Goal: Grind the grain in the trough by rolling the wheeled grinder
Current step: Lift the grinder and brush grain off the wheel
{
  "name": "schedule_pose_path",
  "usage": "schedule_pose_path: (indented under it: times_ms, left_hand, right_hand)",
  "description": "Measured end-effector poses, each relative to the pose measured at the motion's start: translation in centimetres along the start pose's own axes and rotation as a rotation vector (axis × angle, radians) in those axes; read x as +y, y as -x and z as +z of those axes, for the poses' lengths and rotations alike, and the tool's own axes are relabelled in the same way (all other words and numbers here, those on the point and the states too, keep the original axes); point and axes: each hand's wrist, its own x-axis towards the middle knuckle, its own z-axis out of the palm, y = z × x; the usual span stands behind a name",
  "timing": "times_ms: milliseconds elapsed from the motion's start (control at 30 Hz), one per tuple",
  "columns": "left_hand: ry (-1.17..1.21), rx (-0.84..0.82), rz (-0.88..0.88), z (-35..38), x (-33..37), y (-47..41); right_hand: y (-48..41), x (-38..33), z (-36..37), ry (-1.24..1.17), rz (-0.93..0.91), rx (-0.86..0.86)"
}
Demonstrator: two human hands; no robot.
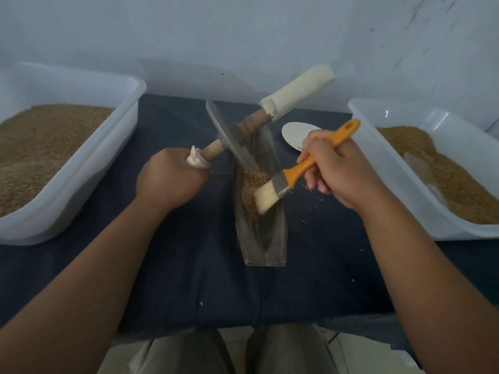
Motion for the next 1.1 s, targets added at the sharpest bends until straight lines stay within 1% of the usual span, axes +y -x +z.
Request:
schedule_pose_path:
  times_ms: [33, 133, 233, 400, 467, 533, 567, 600, 633, 667, 700, 767, 800, 900, 933, 967, 1000, 1033, 1067, 1100]
  left_hand:
    - [-0.002, 0.002, -0.008, 0.0, 0.0, 0.0]
    - [-0.009, 0.009, -0.016, 0.1, 0.1, 0.0]
    - [-0.025, -0.007, 0.003, 0.1, 0.1, 0.1]
    - [-0.024, -0.020, 0.003, 0.2, 0.1, 0.1]
    - [-0.032, -0.012, -0.008, 0.3, 0.0, 0.0]
    - [-0.044, 0.001, -0.007, 0.3, -0.1, 0.0]
    - [-0.052, 0.004, -0.004, 0.3, -0.1, 0.0]
    - [-0.057, 0.004, -0.003, 0.3, 0.0, 0.1]
    - [-0.058, 0.002, 0.001, 0.3, 0.0, 0.2]
    - [-0.064, 0.000, 0.008, 0.3, 0.1, 0.2]
    - [-0.072, 0.000, 0.015, 0.2, 0.1, 0.2]
    - [-0.106, 0.017, 0.024, 0.3, 0.2, 0.3]
    - [-0.130, 0.029, 0.028, 0.3, 0.1, 0.3]
    - [-0.203, 0.052, 0.060, 0.5, 0.3, 0.4]
    - [-0.228, 0.058, 0.078, 0.5, 0.3, 0.5]
    - [-0.250, 0.064, 0.097, 0.5, 0.4, 0.5]
    - [-0.271, 0.071, 0.117, 0.5, 0.5, 0.6]
    - [-0.297, 0.081, 0.137, 0.5, 0.6, 0.6]
    - [-0.327, 0.094, 0.156, 0.4, 0.7, 0.7]
    - [-0.358, 0.109, 0.177, 0.3, 0.7, 0.7]
  right_hand:
    - [0.3, 0.2, -0.3, -0.025, 0.003, 0.010]
    - [1.2, 1.3, -0.4, -0.033, 0.018, -0.030]
    - [1.7, 2.0, -0.3, -0.093, 0.023, 0.024]
    - [2.7, 2.9, 0.1, -0.141, -0.011, 0.045]
    - [3.1, 3.4, 0.1, -0.192, -0.012, 0.095]
    - [3.3, 3.9, -0.5, -0.332, -0.030, 0.195]
    - [3.5, 4.2, -1.0, -0.365, -0.056, 0.252]
    - [3.7, 4.6, -1.7, -0.314, -0.093, 0.306]
    - [3.9, 5.2, -2.3, -0.159, -0.128, 0.342]
    - [4.1, 5.7, -3.0, 0.059, -0.162, 0.346]
    - [4.4, 6.2, -3.5, 0.296, -0.188, 0.311]
    - [4.9, 7.3, -4.0, 0.685, -0.181, 0.162]
    - [5.1, 7.7, -4.0, 0.814, -0.155, 0.071]
    - [5.6, 7.9, -3.5, 1.050, -0.043, -0.240]
    - [5.8, 7.7, -3.3, 1.093, -0.025, -0.305]
    - [6.0, 7.3, -3.2, 1.095, -0.036, -0.305]
    - [6.2, 6.7, -3.2, 1.052, -0.100, -0.197]
    - [6.2, 6.1, -3.4, 0.961, -0.221, 0.002]
    - [6.2, 5.4, -3.6, 0.878, -0.379, 0.219]
    - [5.9, 4.6, -3.7, 0.835, -0.528, 0.378]
